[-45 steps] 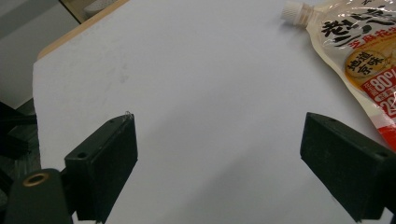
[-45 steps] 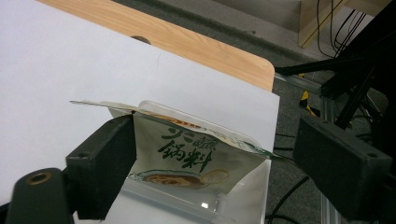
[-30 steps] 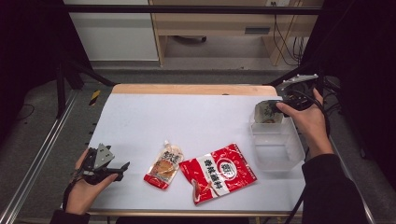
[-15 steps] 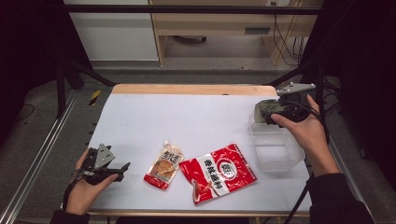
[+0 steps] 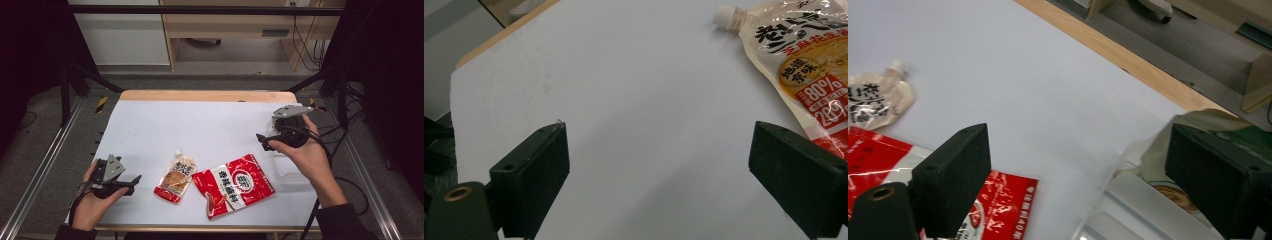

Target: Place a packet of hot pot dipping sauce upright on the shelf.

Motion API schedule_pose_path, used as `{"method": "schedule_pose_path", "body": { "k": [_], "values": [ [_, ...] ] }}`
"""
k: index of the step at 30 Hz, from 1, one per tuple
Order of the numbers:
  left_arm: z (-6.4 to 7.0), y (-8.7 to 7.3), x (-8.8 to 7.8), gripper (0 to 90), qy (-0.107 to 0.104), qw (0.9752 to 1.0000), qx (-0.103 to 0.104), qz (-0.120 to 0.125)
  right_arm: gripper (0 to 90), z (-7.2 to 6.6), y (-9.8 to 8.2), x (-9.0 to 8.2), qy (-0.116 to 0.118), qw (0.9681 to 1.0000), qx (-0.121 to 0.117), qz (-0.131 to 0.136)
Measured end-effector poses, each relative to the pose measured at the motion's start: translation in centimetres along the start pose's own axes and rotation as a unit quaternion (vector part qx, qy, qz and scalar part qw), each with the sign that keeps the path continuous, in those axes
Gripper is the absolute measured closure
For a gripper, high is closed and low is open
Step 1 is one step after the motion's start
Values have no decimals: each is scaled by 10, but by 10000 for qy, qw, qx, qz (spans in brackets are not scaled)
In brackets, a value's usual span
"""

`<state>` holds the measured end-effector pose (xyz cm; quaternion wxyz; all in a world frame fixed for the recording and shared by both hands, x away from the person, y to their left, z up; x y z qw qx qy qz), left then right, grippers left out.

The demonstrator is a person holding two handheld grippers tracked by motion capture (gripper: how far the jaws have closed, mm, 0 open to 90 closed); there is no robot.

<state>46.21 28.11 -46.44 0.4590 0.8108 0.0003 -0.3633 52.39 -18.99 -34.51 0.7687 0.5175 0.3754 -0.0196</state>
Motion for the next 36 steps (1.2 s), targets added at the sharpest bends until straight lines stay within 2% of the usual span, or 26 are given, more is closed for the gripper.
{"method": "schedule_pose_path", "body": {
  "k": [10,15,18,23,36],
  "values": [
    [5,2,1,80,-64,9999,-47,68,146,-44,3,18,404,9991,-108,-9],
    [8,5,1,73,-155,9996,-152,159,161,-60,4,27,575,9982,-176,-32],
    [10,6,1,52,-166,9997,-119,139,169,-71,3,32,683,9974,-203,-96],
    [15,9,2,51,-276,9992,-187,215,181,-87,2,42,836,9962,-225,-126],
    [28,15,6,55,-376,9992,-44,152,238,-128,6,64,1194,9923,-299,-108]
  ]
}}
Point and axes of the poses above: each handheld gripper's, and its own axes: x roughly forward along the jaws, y roughly out of its top, z roughly to its right, the point moved 4 cm from there along x, roughly forward along the jaws, and after that the axes turned 2 degrees about z, right-handed, at the moved point
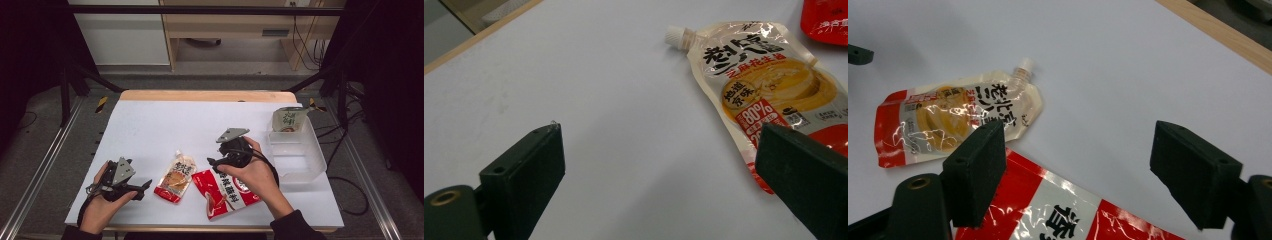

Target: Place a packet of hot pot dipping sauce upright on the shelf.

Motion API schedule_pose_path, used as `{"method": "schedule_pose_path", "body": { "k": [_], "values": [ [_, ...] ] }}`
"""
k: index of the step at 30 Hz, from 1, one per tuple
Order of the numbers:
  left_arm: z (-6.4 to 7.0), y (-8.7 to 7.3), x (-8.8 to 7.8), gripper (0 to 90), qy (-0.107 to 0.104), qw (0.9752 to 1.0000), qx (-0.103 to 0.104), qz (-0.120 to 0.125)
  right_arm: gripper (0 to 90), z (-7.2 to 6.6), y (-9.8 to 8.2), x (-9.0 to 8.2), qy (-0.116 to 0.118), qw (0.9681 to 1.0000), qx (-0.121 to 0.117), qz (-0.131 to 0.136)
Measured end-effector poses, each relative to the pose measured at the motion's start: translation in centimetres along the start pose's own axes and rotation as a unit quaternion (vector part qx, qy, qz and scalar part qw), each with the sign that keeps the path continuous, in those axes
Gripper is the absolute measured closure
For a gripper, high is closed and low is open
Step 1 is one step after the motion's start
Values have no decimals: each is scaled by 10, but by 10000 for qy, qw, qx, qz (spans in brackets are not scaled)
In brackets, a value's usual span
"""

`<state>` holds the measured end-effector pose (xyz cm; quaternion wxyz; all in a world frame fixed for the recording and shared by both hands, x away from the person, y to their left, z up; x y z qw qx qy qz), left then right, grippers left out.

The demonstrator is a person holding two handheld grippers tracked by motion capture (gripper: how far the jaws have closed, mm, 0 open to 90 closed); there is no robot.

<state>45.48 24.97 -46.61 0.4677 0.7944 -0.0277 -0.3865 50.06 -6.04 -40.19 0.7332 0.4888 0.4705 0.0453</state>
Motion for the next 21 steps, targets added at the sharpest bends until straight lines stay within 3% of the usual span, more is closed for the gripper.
{"method": "schedule_pose_path", "body": {
  "k": [9,21],
  "values": [
    [6,2,3,57,-33,9999,89,-37,276,-15,0,15,158,9999,-24,-20],
    [9,3,6,66,-51,9999,108,-76,359,-31,-5,34,380,9992,113,-34]
  ]
}}
Point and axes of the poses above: each handheld gripper's, and its own axes: x roughly forward along the jaws, y roughly out of its top, z roughly to its right, the point moved 4 cm from there along x, roughly forward along the jaws, and after that the axes turned 2 degrees about z, right-handed, at the moved point
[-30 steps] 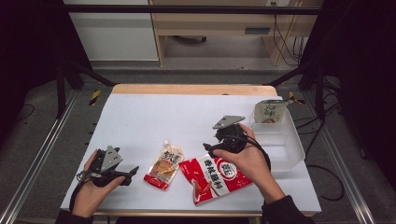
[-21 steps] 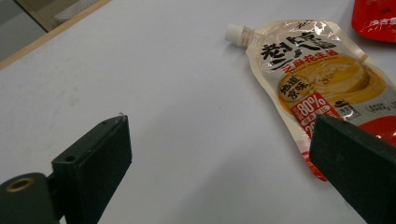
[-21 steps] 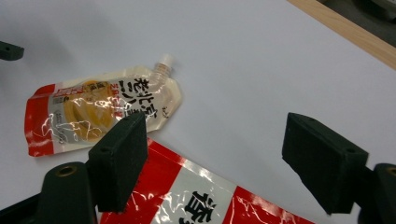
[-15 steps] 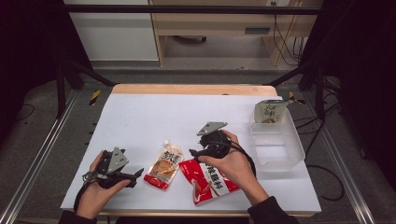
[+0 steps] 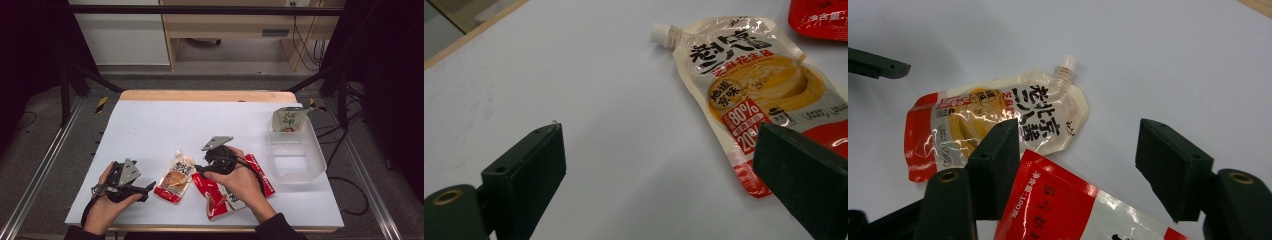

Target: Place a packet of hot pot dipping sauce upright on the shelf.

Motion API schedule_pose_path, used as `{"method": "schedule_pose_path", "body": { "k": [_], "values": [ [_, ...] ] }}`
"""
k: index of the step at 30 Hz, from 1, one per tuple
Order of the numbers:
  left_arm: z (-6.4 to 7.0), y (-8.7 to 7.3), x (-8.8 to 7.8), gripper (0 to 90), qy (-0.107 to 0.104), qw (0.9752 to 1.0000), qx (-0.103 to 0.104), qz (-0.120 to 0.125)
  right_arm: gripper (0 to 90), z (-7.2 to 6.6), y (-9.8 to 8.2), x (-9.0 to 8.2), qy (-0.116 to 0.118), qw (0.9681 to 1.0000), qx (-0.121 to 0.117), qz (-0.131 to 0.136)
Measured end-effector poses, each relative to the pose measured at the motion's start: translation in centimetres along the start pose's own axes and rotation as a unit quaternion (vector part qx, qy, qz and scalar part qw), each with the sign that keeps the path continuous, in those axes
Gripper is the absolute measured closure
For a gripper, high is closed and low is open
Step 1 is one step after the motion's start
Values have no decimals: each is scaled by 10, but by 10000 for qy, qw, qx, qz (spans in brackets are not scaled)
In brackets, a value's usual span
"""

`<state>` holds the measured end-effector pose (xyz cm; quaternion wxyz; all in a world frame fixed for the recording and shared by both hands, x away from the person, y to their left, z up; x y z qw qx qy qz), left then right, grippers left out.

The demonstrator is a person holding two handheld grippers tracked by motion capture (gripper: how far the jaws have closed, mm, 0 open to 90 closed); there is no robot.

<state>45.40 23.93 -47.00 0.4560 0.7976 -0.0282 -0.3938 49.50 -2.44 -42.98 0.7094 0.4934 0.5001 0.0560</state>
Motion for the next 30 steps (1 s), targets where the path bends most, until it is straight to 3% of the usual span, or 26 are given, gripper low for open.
{"method": "schedule_pose_path", "body": {
  "k": [9,13,22,30],
  "values": [
    [6,2,4,73,-75,9999,69,-55,471,0,-8,17,40,9999,157,-57],
    [8,3,6,88,-89,9997,190,-95,512,-1,-11,25,93,9996,239,-103],
    [10,4,7,91,-107,9998,168,-64,529,-5,-11,53,152,9991,298,-276],
    [9,4,7,90,-94,9998,177,-59,538,-4,-10,75,65,9977,535,-409]
  ]
}}
Point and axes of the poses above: each handheld gripper's, and its own axes: x roughly forward along the jaws, y roughly out of its top, z roughly to its right, the point moved 4 cm from there along x, roughly forward along the jaws, and after that the axes turned 2 degrees about z, right-handed, at the moved point
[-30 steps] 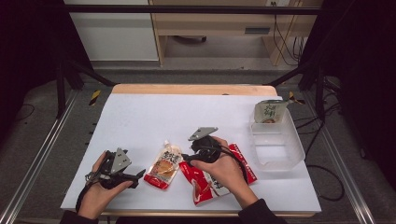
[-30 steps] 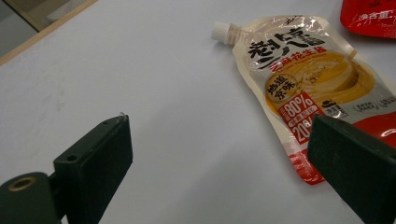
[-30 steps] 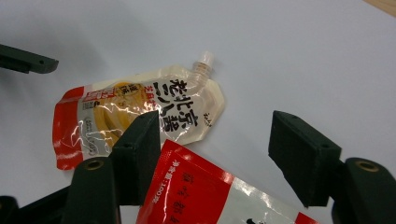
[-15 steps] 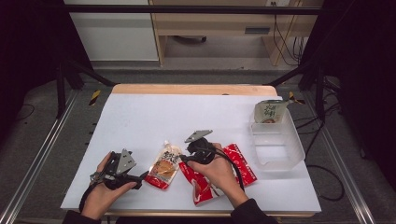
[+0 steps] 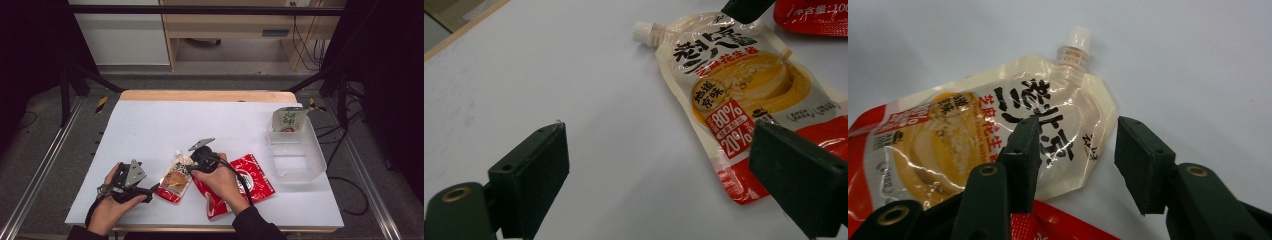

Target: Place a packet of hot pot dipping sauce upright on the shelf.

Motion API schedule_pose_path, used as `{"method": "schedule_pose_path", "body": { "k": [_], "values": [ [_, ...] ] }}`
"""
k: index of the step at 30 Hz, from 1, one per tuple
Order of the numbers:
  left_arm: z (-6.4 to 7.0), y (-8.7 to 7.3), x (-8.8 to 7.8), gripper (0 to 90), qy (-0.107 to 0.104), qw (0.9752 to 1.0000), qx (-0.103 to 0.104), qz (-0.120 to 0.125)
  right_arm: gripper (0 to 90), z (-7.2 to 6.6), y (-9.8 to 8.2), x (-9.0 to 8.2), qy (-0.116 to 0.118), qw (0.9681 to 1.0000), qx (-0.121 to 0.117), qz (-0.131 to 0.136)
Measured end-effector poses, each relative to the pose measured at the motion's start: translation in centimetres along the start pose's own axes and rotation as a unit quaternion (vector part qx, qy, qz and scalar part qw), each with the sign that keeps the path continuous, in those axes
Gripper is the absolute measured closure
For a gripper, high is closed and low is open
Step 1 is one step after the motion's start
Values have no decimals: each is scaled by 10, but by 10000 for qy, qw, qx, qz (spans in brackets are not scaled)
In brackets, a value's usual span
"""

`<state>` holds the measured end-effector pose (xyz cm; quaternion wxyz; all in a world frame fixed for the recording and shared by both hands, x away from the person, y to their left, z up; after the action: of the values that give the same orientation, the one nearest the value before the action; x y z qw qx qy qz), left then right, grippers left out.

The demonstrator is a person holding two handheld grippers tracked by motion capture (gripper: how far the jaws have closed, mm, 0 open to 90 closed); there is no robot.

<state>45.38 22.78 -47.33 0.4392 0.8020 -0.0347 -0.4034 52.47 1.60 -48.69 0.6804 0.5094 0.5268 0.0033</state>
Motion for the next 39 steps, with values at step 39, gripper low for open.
{"method": "schedule_pose_path", "body": {
  "k": [39],
  "values": [
    [-3,-1,-1,92,-8,10000,-31,-81,893,-6,0,11,-51,9996,175,-212]
  ]
}}
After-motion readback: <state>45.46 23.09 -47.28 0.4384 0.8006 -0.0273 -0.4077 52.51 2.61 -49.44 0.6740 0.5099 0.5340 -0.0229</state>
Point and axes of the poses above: each handheld gripper's, and its own axes: x roughly forward along the jaws, y roughly out of its top, z roughly to its right, the point moved 4 cm from there along x, roughly forward along the jaws, and after that the axes turned 2 degrees about z, right-handed, at the moved point
